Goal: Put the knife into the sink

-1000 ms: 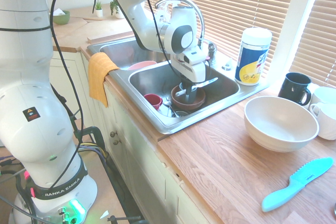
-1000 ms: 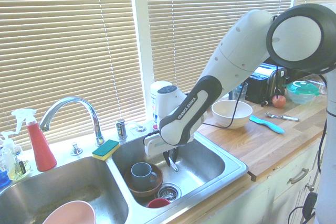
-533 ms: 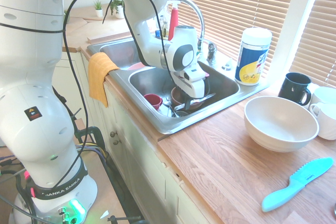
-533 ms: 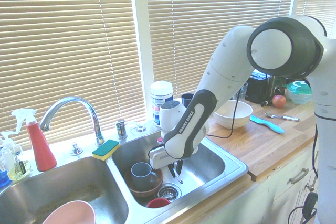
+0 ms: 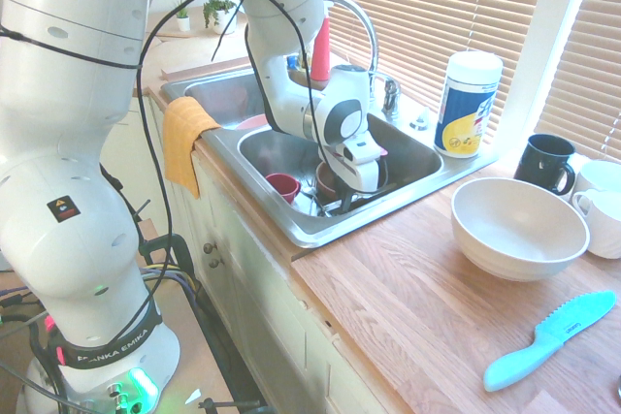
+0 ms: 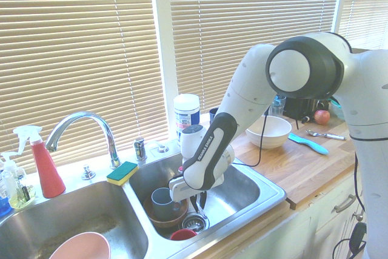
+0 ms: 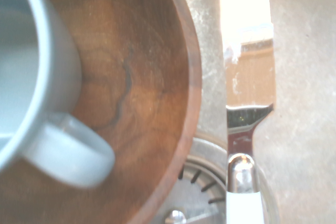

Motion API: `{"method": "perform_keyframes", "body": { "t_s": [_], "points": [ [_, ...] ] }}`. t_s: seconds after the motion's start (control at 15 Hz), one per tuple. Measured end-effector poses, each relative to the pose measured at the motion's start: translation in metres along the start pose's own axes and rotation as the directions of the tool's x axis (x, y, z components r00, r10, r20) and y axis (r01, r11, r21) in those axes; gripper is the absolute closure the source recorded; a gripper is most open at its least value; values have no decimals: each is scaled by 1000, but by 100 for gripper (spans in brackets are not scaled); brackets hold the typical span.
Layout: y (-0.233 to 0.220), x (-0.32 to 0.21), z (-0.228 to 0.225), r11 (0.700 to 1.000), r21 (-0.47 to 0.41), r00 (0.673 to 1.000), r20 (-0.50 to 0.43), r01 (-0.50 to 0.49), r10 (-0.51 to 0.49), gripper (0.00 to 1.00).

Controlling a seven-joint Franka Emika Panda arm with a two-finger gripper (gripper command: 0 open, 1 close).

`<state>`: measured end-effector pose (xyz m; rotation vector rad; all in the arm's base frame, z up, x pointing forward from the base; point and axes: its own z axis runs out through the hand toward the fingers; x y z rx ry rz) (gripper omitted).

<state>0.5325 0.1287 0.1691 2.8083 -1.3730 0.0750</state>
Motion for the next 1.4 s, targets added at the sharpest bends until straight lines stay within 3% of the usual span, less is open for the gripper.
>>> {"method": "perform_keyframes", "body": {
  "t_s": [1.0, 1.13, 1.4],
  "points": [
    [4, 8, 8, 1000, -9, 1000, 15, -4, 5, 0],
    [4, 7, -13, 1000, 16, 1000, 1, 9, -9, 0],
    [13, 6, -108, 997, 61, 998, -47, 44, -41, 0]
  ]
}}
